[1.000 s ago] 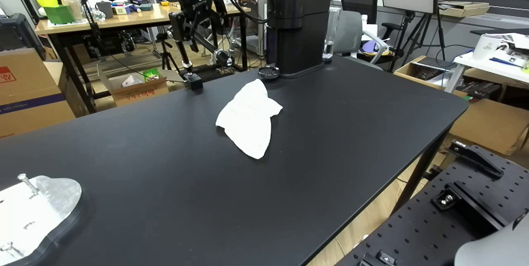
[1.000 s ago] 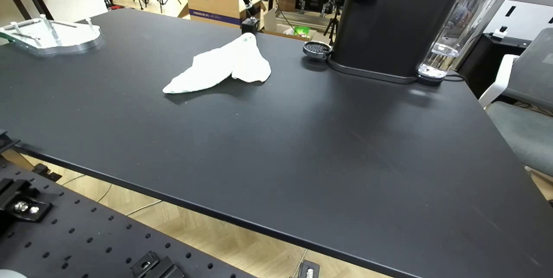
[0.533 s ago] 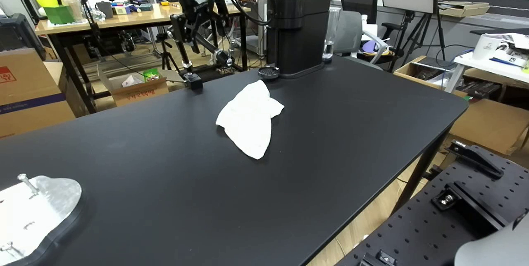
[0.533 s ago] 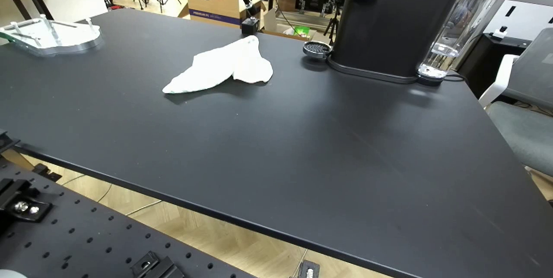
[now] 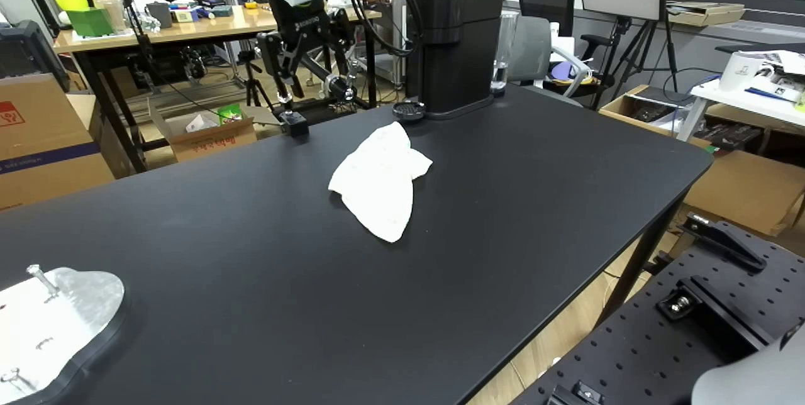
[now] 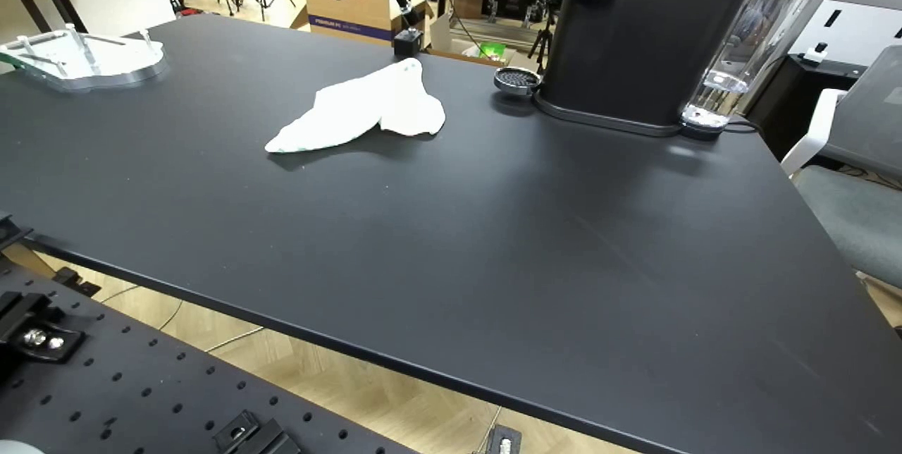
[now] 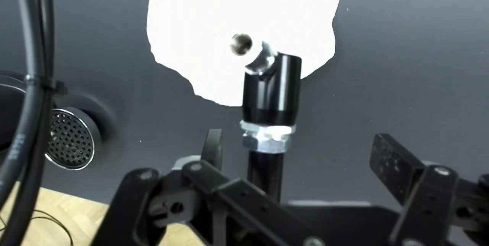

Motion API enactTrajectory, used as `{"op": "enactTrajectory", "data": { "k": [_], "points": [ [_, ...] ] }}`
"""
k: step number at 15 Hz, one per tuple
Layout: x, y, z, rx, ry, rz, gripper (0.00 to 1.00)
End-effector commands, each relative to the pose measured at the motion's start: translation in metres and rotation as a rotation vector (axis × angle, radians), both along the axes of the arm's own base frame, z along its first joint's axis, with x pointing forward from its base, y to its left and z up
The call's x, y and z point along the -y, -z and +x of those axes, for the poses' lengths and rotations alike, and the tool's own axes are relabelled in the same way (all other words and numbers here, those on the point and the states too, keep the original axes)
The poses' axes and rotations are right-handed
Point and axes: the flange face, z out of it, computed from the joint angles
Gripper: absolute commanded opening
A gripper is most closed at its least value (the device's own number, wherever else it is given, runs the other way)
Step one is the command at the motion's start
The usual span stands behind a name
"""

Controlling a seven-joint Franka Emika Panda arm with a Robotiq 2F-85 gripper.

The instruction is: Hang the cloth on the black rod

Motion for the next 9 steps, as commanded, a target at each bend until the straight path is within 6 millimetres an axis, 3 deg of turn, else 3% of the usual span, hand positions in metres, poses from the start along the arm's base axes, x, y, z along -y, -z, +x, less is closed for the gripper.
{"op": "enactTrajectory", "data": {
  "k": [1, 2, 4, 5, 7, 9],
  "points": [
    [-0.01, -0.066, -0.023, 0.033, 0.079, 0.034, 1.0],
    [-0.007, -0.071, -0.024, 0.048, 0.119, -0.005, 1.0],
    [-0.009, -0.111, -0.031, 0.077, 0.149, 0.055, 1.0],
    [-0.011, -0.07, -0.012, 0.06, 0.086, 0.036, 1.0],
    [-0.011, -0.109, -0.023, 0.081, 0.105, 0.052, 1.0],
    [-0.01, -0.119, -0.027, 0.086, 0.109, 0.053, 1.0]
  ]
}}
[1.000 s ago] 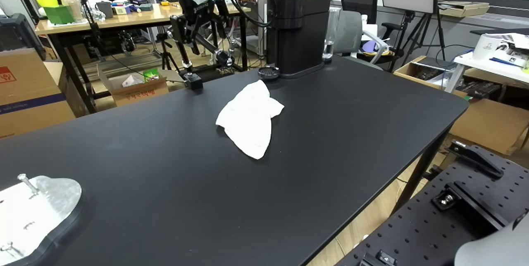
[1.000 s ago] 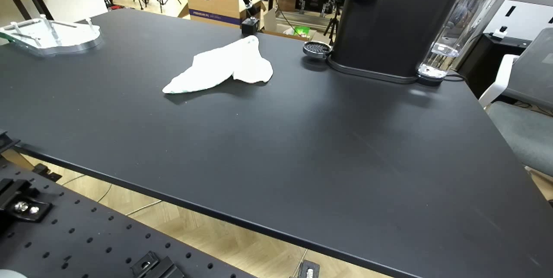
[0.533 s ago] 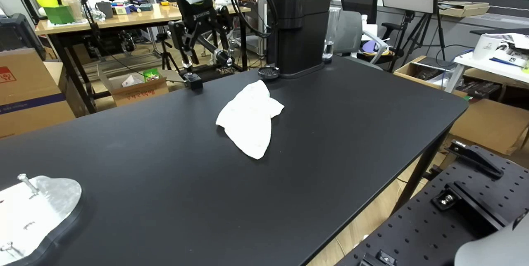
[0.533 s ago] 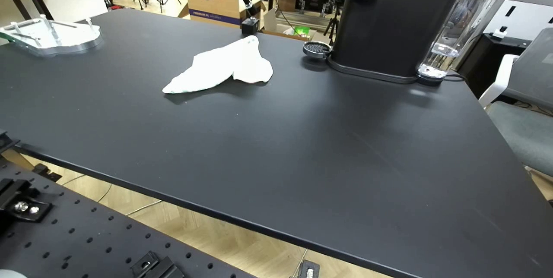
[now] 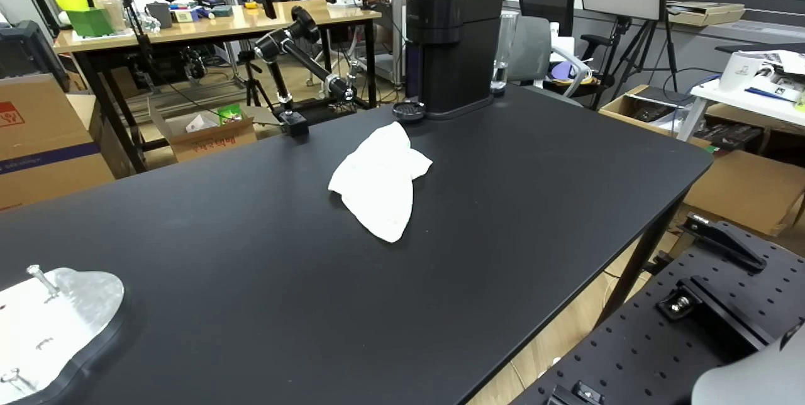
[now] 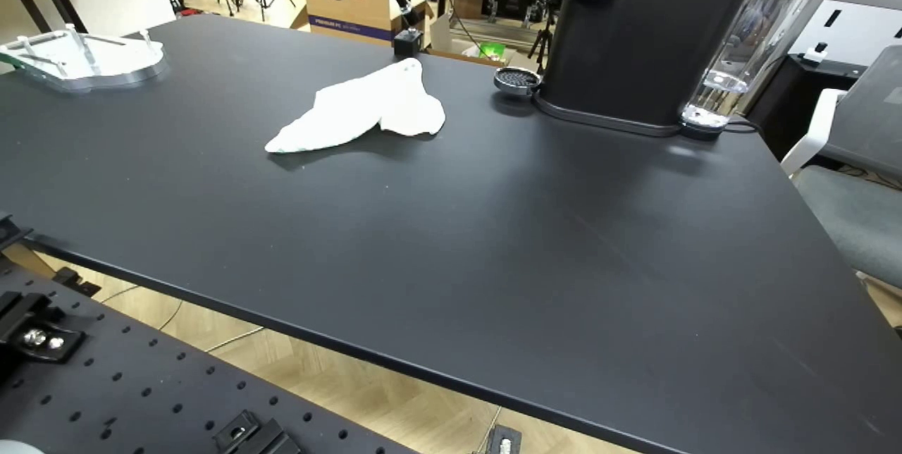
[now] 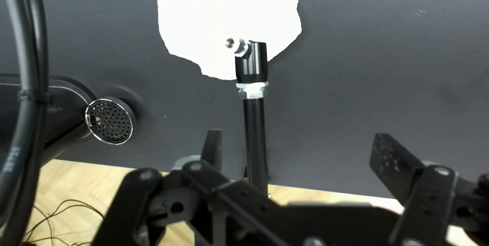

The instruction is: Hang the cloth on the black rod

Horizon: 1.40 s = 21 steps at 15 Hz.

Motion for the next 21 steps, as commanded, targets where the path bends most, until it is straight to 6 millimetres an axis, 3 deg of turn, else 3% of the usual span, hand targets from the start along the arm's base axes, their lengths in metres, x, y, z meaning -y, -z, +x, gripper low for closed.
{"op": "enactTrajectory", "data": {
  "k": [1, 4, 13, 17, 21],
  "points": [
    [0.0, 0.002, 0.0, -0.005, 0.001, -0.001, 1.0],
    [0.0, 0.011, 0.0, -0.019, 0.003, -0.005, 1.0],
    [-0.002, 0.012, -0.002, 0.01, -0.03, -0.017, 1.0],
    [-0.009, 0.024, -0.025, 0.115, -0.151, -0.07, 1.0],
    [-0.005, 0.049, -0.063, 0.155, -0.207, -0.058, 1.0]
  ]
}}
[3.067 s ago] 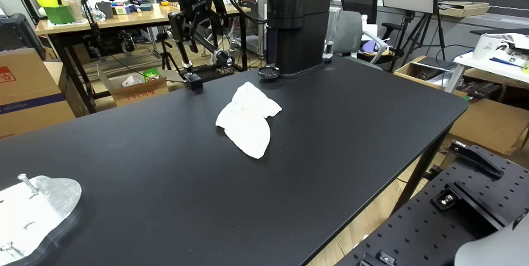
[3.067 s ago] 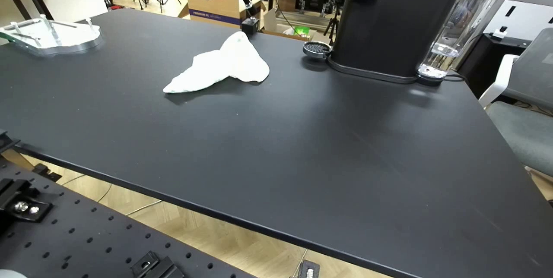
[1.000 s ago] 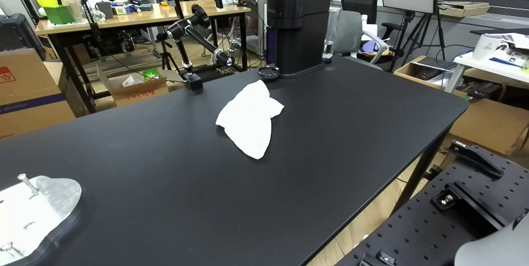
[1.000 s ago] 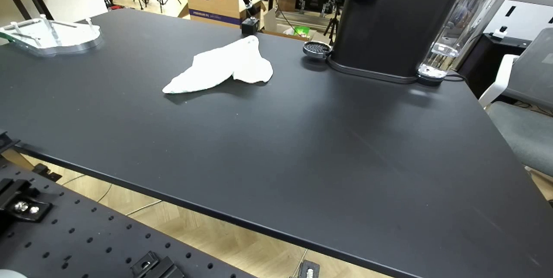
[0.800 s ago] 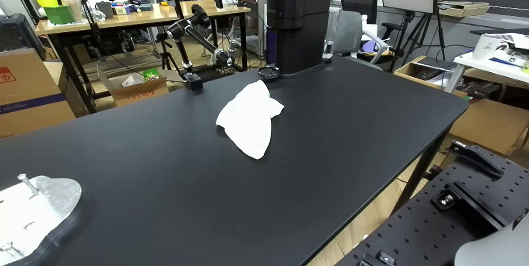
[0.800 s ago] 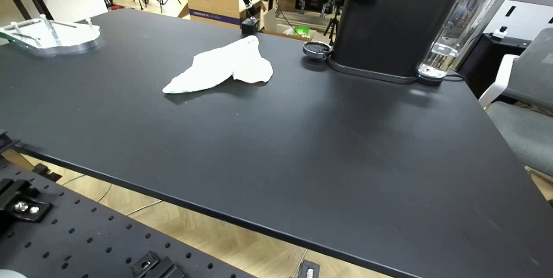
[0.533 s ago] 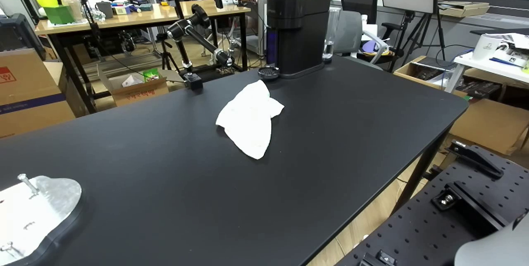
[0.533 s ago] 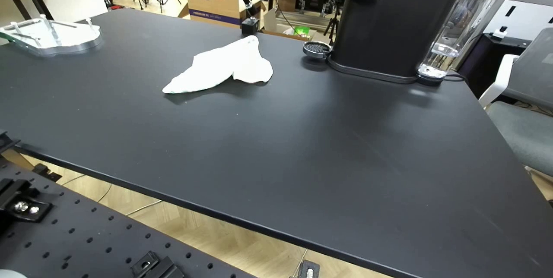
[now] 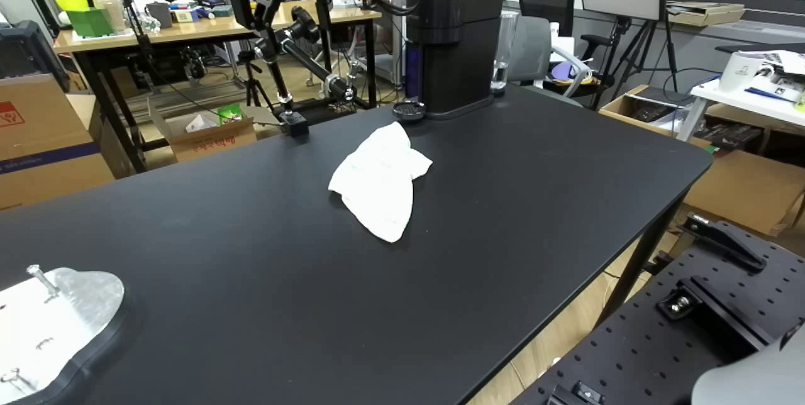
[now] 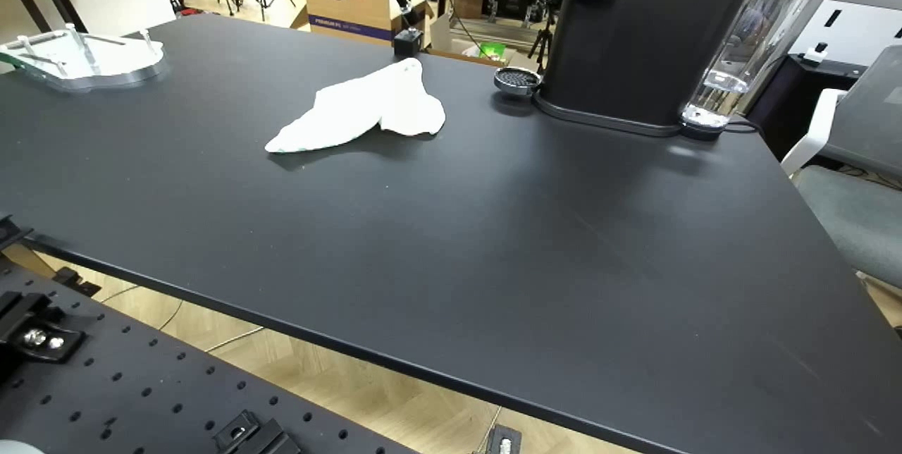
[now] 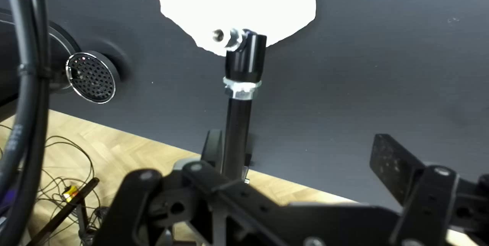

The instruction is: Hang the cloth on the black rod

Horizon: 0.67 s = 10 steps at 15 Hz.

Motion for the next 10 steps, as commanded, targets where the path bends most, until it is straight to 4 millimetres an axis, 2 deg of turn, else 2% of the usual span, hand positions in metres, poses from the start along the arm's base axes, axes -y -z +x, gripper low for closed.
{"op": "enactTrajectory", "data": {
  "k": [1, 6, 10],
  "points": [
    [0.013, 0.008, -0.046, 0.042, -0.028, 0.009, 1.0],
    [0.037, 0.016, -0.085, 0.076, 0.004, 0.038, 1.0],
    [0.07, 0.029, -0.105, 0.063, 0.084, 0.056, 1.0]
  ]
}}
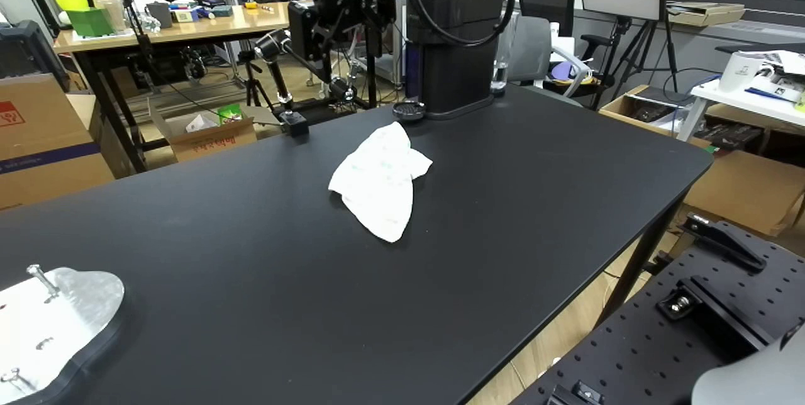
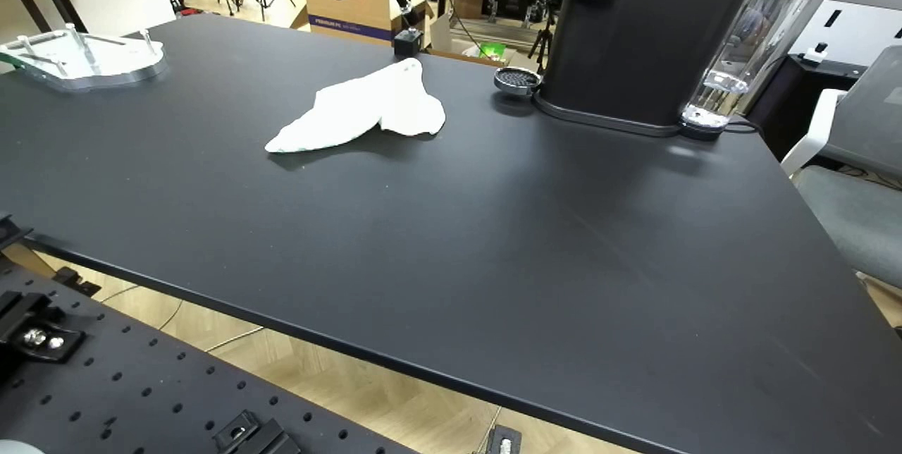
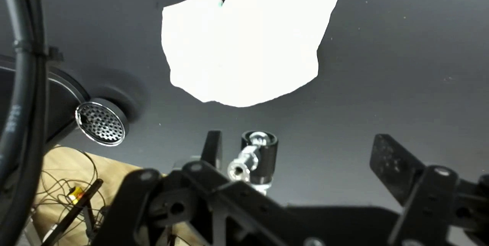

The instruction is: Hang the cloth on the black rod

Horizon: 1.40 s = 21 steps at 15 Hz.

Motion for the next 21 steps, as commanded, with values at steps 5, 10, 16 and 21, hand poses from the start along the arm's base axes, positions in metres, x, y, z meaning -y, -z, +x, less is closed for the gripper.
{"op": "enactTrajectory", "data": {
  "k": [5, 10, 16, 21],
  "points": [
    [0.081, 0.026, -0.022, 0.029, 0.158, 0.038, 1.0],
    [0.118, 0.052, 0.0, -0.006, 0.001, 0.052, 1.0],
    [0.123, 0.054, 0.0, -0.018, 0.014, 0.046, 1.0],
    [0.134, 0.087, 0.015, -0.086, -0.159, -0.042, 1.0]
  ]
}}
